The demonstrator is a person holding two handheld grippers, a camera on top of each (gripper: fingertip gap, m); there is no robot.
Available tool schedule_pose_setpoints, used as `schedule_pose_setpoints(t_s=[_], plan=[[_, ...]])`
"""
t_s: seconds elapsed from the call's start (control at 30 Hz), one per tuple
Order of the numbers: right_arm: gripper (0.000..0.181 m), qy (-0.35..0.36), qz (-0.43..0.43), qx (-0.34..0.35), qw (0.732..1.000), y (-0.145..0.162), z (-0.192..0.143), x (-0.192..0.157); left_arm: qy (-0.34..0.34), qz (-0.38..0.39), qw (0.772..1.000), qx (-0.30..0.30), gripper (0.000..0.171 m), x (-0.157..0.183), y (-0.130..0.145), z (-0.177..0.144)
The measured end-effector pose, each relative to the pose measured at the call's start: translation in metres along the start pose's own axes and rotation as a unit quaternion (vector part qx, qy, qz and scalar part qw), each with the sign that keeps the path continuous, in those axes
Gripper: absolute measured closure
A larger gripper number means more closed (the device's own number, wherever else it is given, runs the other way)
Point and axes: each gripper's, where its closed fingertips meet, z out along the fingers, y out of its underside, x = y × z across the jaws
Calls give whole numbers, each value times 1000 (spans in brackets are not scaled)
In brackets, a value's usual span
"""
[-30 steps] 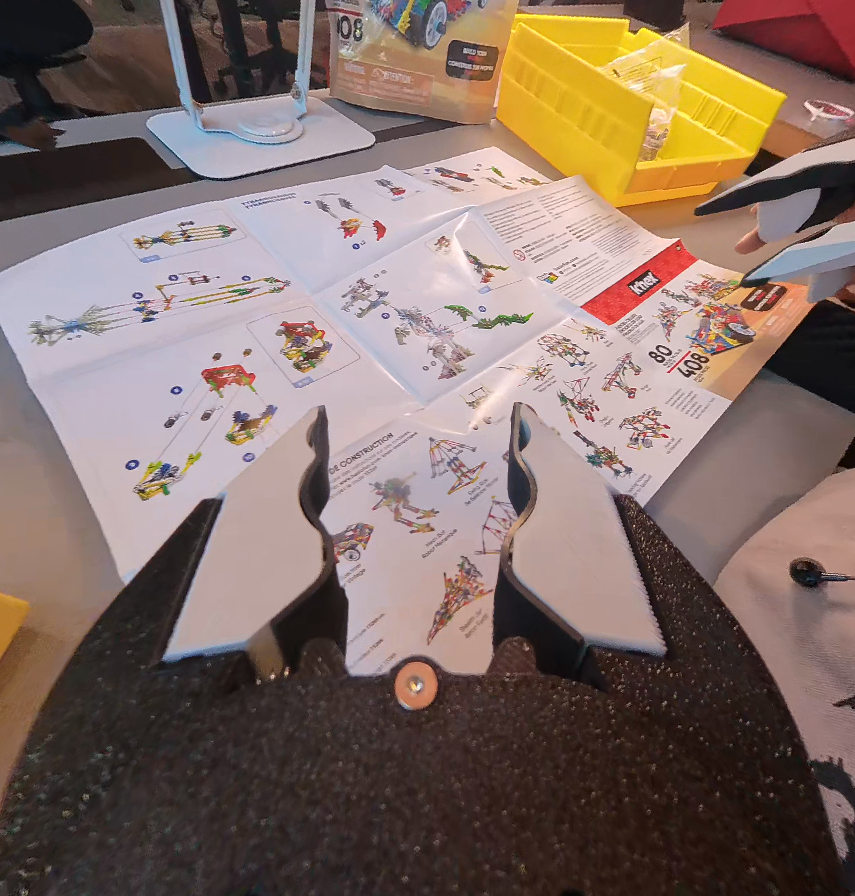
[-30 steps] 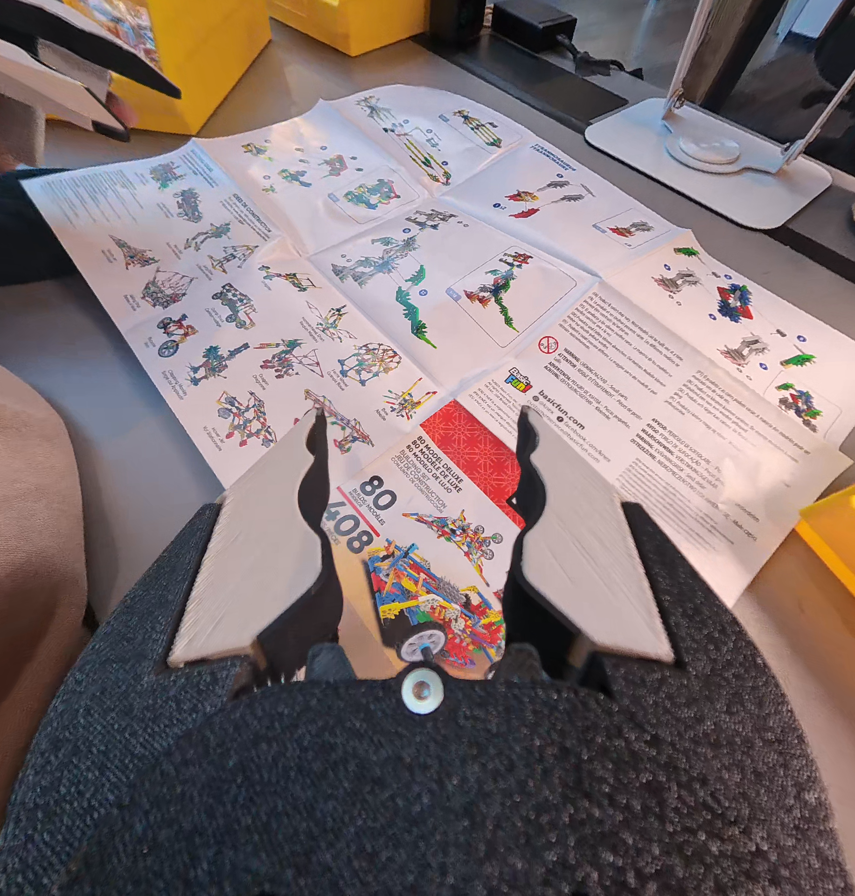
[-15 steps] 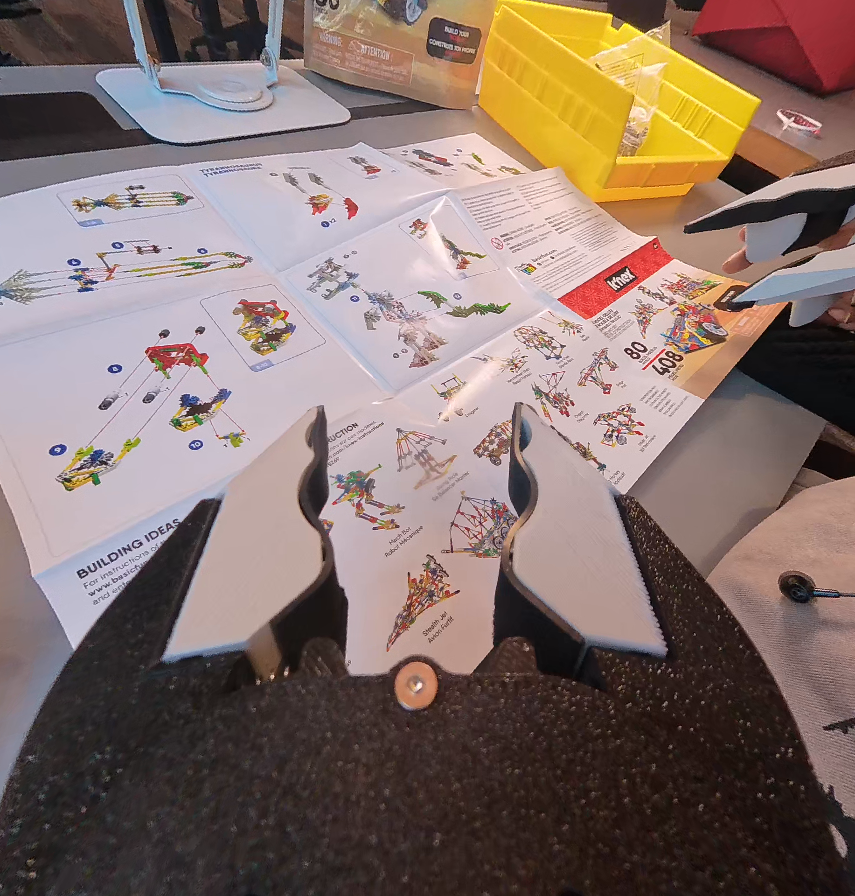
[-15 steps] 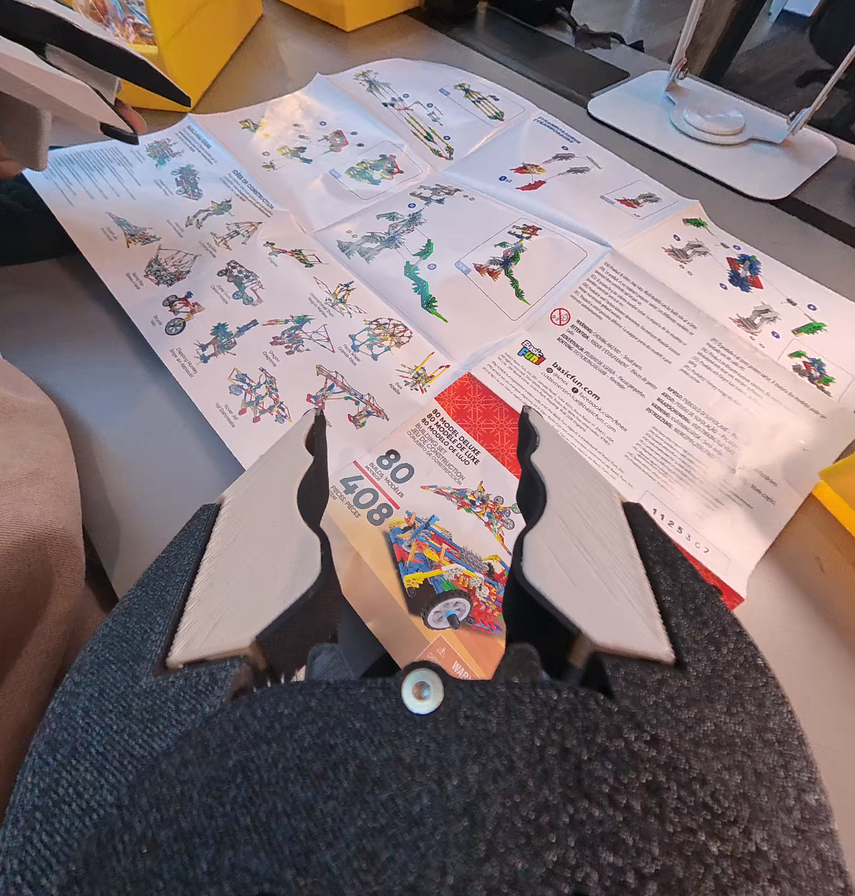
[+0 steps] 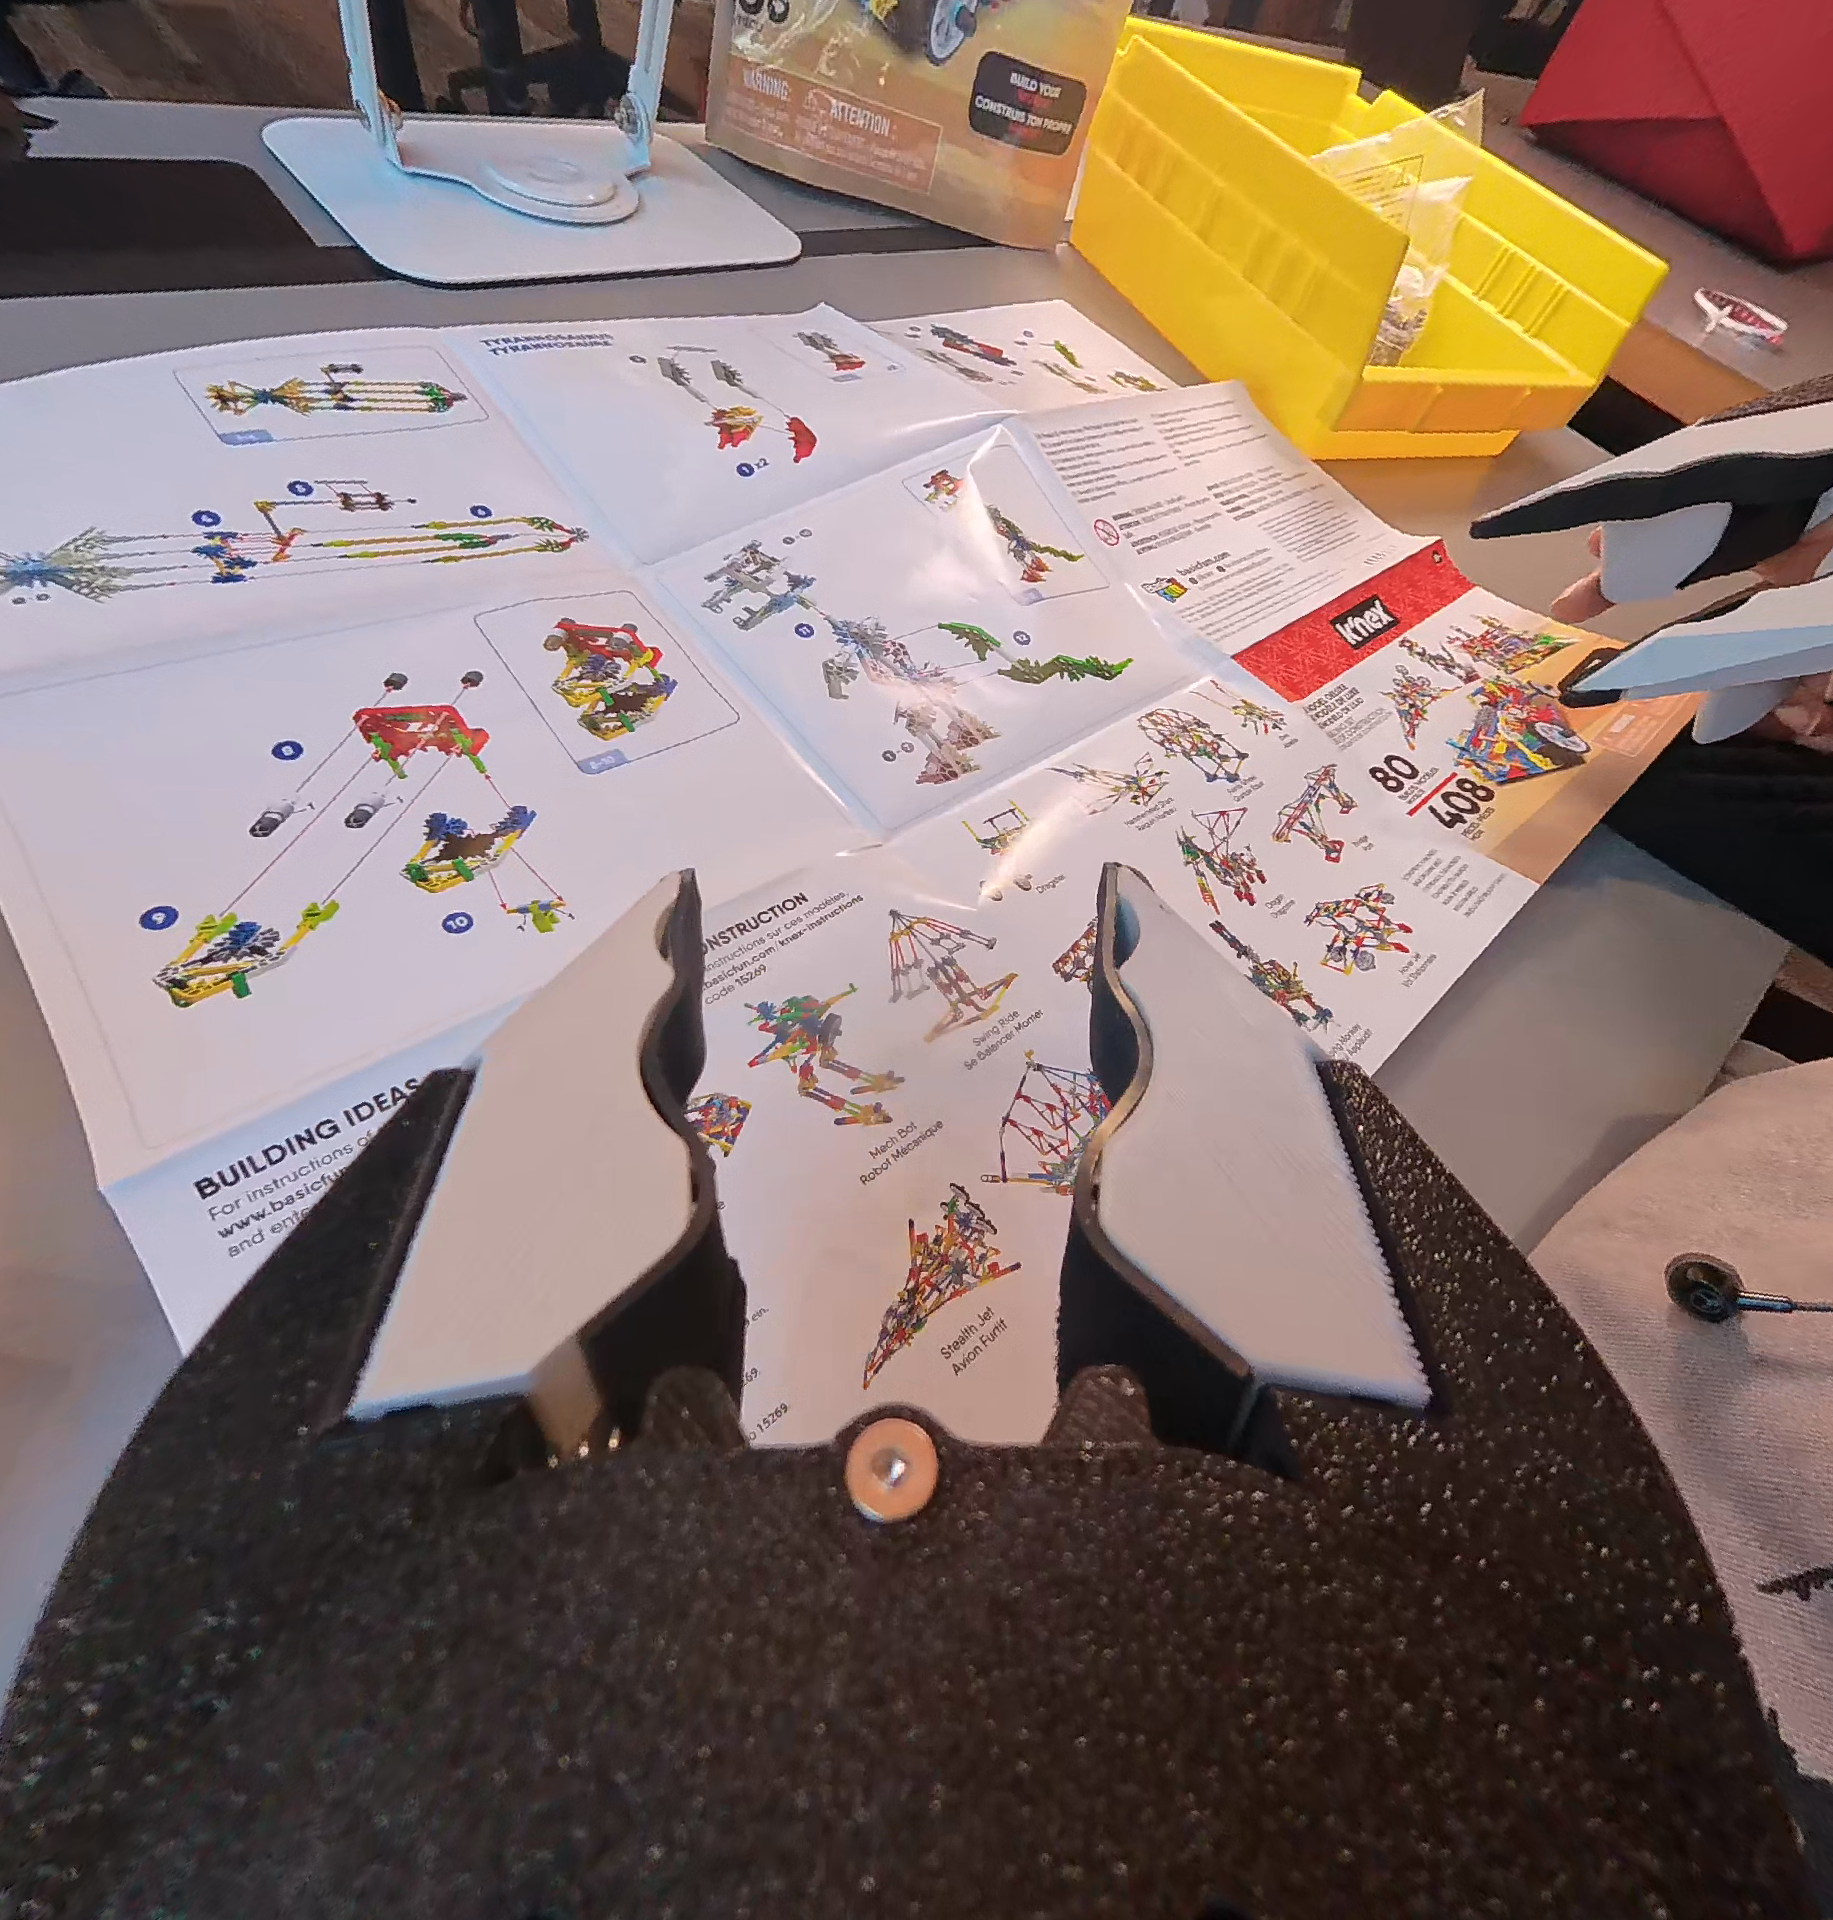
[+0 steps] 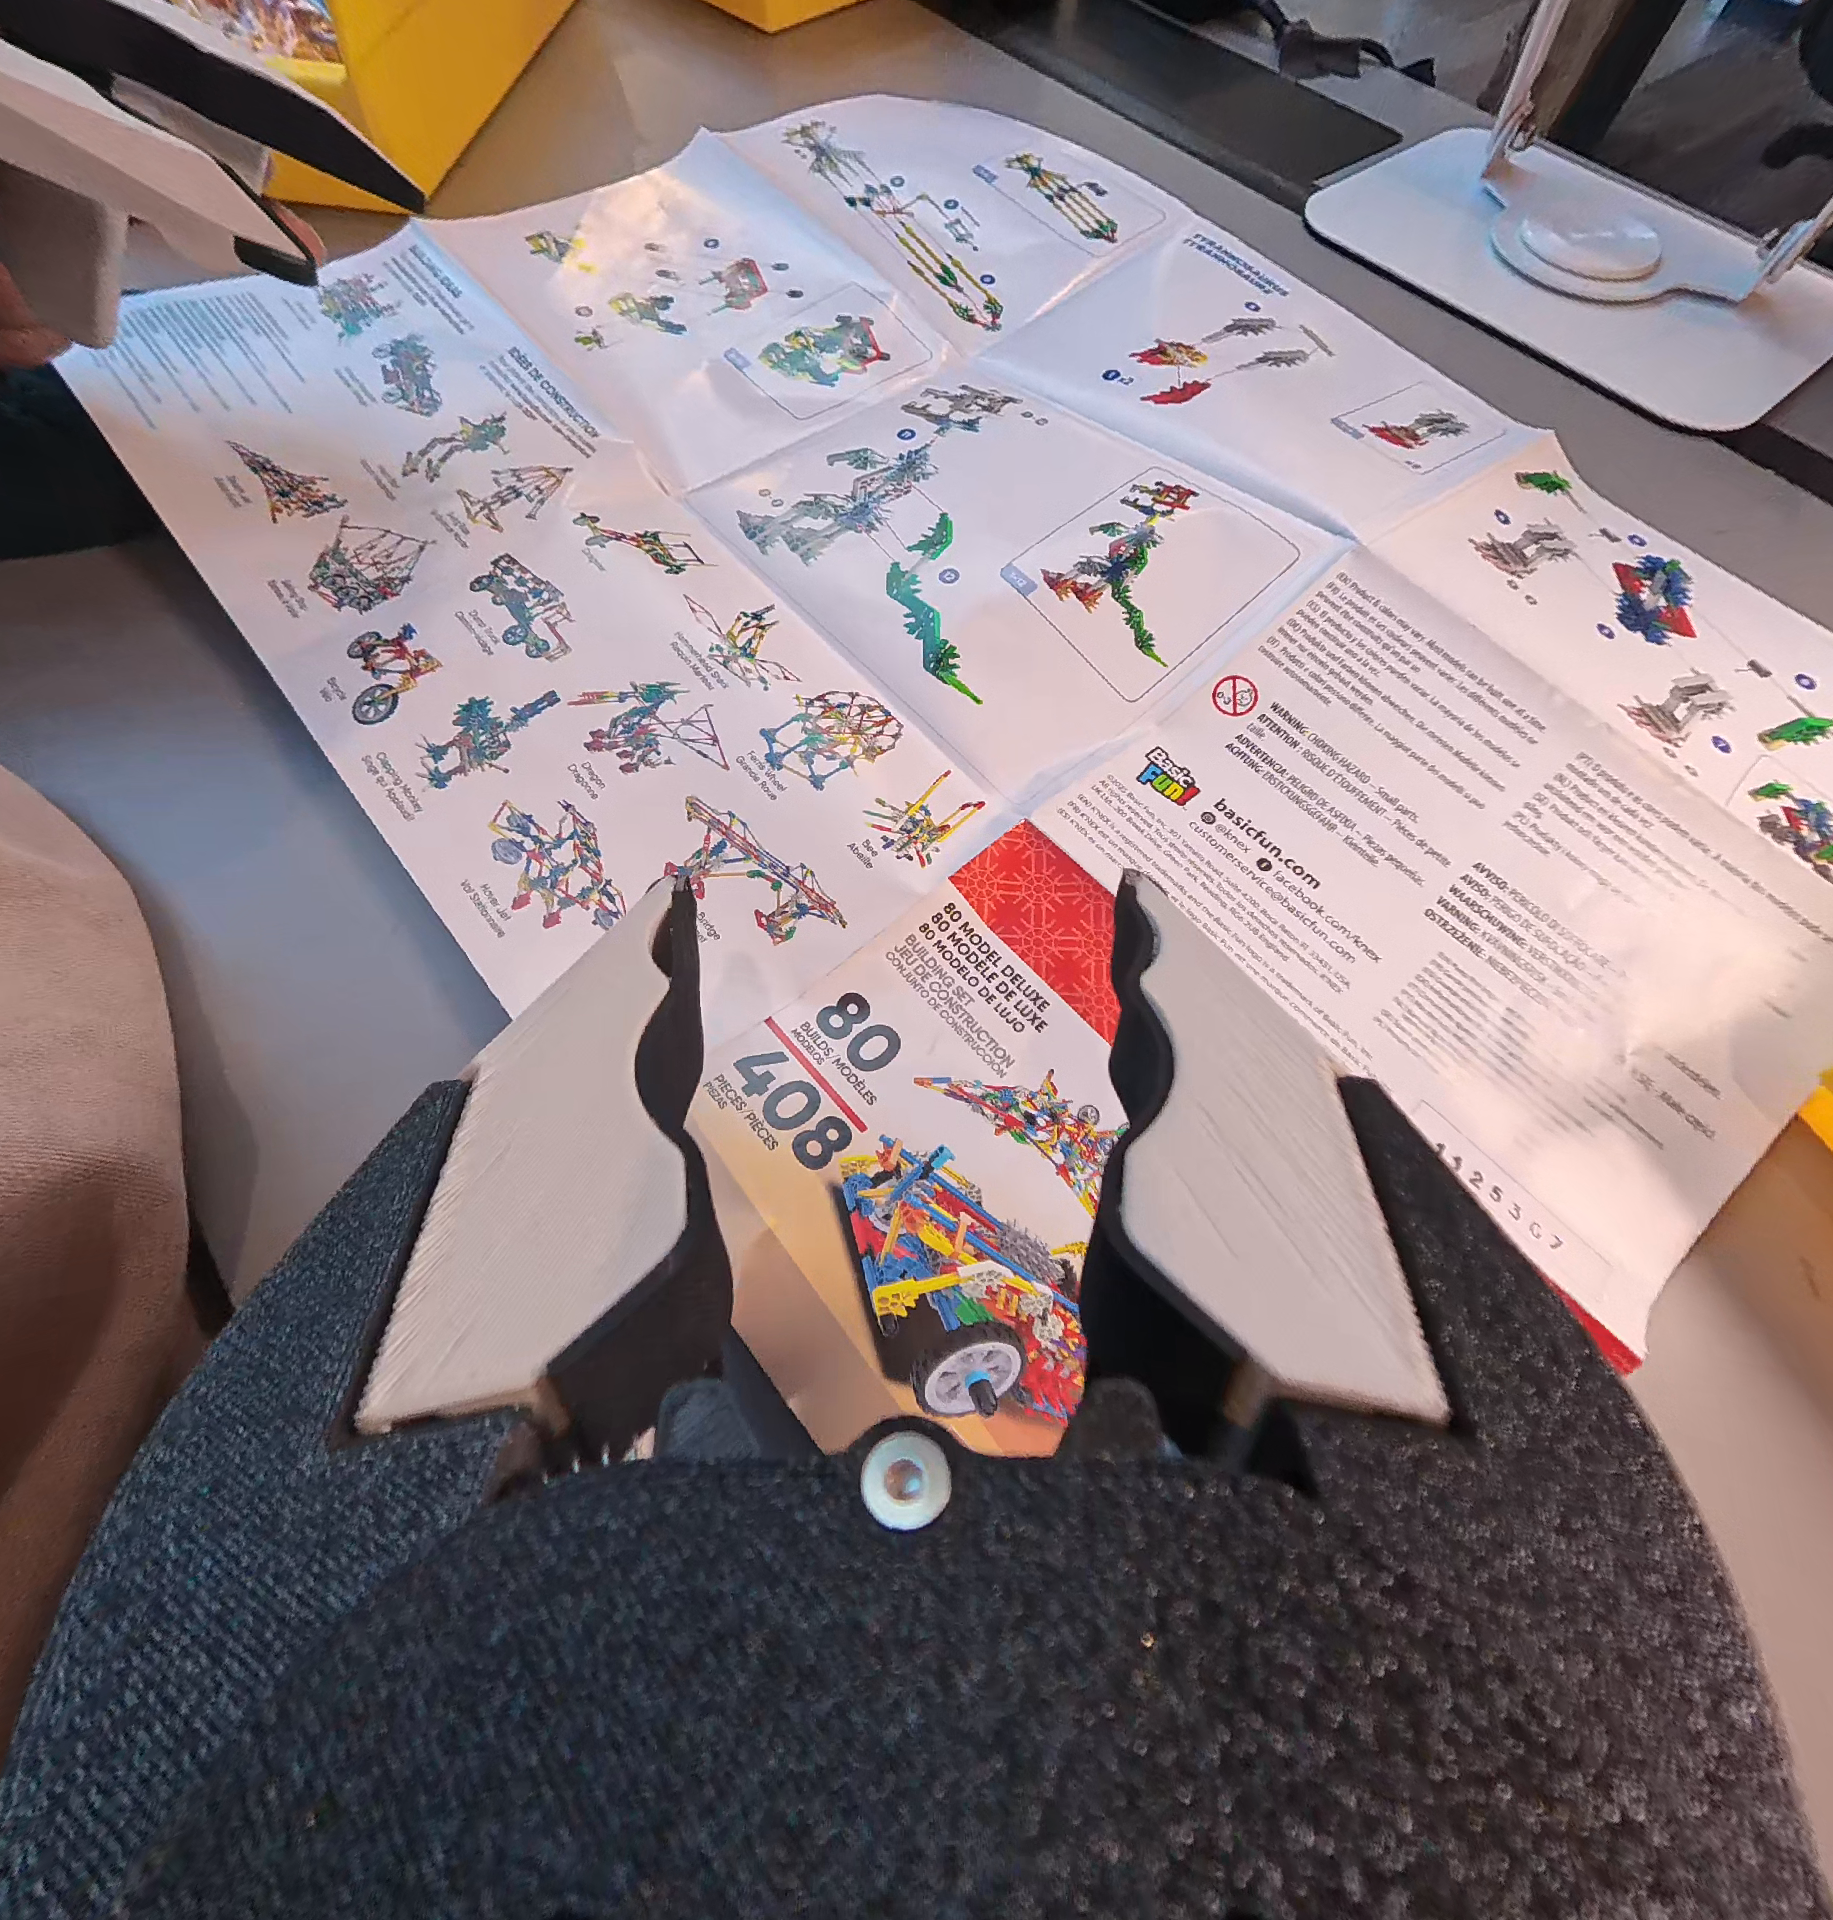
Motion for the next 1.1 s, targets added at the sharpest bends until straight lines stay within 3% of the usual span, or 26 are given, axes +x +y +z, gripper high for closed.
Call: schedule_pose_setpoints(t_s=[0.67,0.83,1.1], plan=[[102,-1,-6,-12,1000,4,1,3,-3,8,1000,-14,98,1,2,5],[101,26,-20,-25,999,13,-21,17,-3,23,1000,-17,98,5,1,5],[101,75,-23,-75,994,52,-72,35,-6,32,999,-13,98,0,-3,-2]])
